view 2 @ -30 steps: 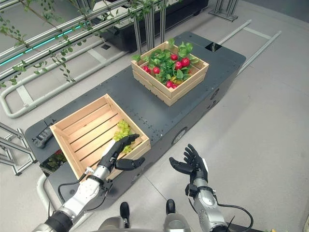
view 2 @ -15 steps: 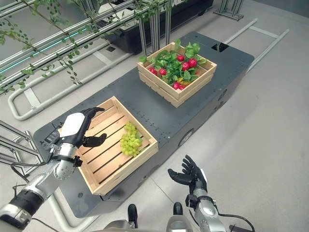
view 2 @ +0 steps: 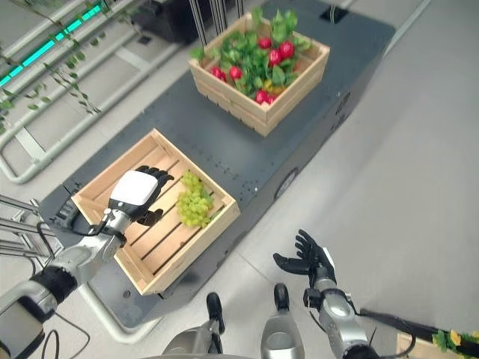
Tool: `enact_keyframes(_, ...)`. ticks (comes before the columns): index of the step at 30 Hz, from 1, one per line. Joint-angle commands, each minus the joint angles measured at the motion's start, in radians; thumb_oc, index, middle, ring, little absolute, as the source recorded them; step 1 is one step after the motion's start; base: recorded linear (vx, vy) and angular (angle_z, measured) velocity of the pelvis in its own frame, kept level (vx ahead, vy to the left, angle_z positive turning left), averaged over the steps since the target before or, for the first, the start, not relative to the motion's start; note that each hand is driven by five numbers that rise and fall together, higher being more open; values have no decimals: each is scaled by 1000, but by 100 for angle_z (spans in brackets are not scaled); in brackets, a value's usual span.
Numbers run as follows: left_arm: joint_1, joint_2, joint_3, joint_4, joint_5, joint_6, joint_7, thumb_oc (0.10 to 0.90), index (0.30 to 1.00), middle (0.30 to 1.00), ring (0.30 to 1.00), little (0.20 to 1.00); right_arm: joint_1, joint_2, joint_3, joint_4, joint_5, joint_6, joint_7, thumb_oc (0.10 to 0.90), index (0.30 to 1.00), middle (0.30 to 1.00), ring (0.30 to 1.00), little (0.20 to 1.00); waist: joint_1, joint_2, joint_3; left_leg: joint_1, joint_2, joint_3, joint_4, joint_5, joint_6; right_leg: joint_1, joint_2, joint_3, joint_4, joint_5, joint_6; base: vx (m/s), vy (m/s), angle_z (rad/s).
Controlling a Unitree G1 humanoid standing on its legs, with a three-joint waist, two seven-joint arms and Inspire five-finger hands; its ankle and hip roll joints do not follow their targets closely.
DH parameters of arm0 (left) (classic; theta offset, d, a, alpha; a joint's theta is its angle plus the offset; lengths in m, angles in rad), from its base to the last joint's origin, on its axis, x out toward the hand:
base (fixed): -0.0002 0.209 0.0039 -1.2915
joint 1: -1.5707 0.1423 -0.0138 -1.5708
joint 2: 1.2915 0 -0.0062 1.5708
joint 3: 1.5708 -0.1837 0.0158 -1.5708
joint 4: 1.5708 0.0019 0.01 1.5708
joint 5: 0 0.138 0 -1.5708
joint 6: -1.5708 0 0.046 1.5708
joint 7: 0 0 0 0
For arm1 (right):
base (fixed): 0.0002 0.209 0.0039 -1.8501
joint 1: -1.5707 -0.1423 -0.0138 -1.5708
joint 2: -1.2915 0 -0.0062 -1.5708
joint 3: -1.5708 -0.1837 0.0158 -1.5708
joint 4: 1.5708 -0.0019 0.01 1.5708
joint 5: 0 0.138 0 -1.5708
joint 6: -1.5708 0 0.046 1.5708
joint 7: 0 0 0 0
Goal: Pick up the fruits from the basket on one side to the basket on the other side
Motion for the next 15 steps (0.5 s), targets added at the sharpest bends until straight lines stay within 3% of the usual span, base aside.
enact_keyframes(1, -177, 83, 51, 52, 52, 56, 113, 800, 900, 900, 900, 900, -71, -18, 19, -67, 30, -56, 38, 800, 900, 900, 900, 900, -15, -67, 27, -57, -8, -6, 140, -56, -47, -87, -24, 16, 171, -40, -53, -149, -1, 5)
enact_keyframes(5, -298, 94, 16, 108, 117, 90, 192, 800, 900, 900, 900, 900, -138, -23, 33, -39, 53, -63, 48, 800, 900, 900, 900, 900, -15, -83, 88, -147, -12, -15, 212, -58, -47, -175, -9, 18, 243, -51, -67, -147, -26, 0)
enact_keyframes(10, -391, 100, 1, 146, 199, 93, 239, 800, 900, 900, 900, 900, -177, -18, 37, -30, 63, -72, 37, 800, 900, 900, 900, 900, -9, -99, 122, -226, -8, -9, 281, -68, -46, -250, -4, 0, 316, -72, -74, -105, -52, 2)
enact_keyframes(15, -438, 110, -30, 143, 256, 86, 192, 800, 900, 900, 900, 900, -202, -19, 24, -15, 69, -75, 28, 800, 900, 900, 900, 900, -3, -108, 122, -321, -1, -11, 361, -87, -44, -341, -6, -2, 395, -93, -80, -58, -32, 11)
